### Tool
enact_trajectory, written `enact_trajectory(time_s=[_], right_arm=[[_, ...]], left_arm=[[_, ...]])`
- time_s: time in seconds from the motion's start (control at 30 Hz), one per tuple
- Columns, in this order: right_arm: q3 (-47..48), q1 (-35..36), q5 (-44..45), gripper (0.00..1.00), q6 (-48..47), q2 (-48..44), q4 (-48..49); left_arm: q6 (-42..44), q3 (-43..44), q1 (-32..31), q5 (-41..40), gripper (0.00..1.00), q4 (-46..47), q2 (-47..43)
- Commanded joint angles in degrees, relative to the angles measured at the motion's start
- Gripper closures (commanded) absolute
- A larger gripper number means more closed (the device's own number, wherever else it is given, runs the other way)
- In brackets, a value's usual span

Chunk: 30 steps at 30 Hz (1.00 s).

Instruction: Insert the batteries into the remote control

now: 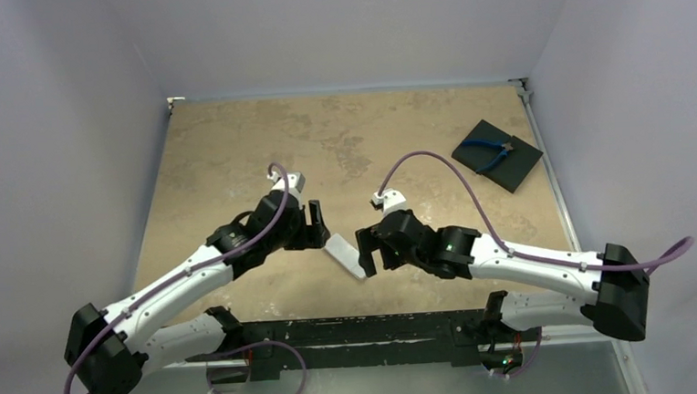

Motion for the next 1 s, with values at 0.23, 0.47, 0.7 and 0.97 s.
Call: enact_trajectory(time_s=[0.23, 0.47, 0.7, 0.97], right_arm=[[-3.9, -0.1, -1.3, 0.01, 2.8, -7.6, 1.9], [-9.1, -0.1, -1.1, 0.01, 6.2, -15.8, 5.1], [-10.9, -0.1, -1.9, 0.01, 6.1, -18.7, 4.8], [-11.8, -0.1, -2.2, 0.01, 6.2, -17.5, 5.2]], left_arm=[[-1.3, 0.3, -0.2, -1.9, 0.36, 13.3, 12.9], [1.2, 1.1, -0.3, -3.6, 0.40, 17.2, 21.1], [3.2, 2.4, -0.3, -2.3, 0.45, 19.4, 27.7], [3.9, 1.3, -0.4, -0.1, 0.49, 22.6, 30.0]])
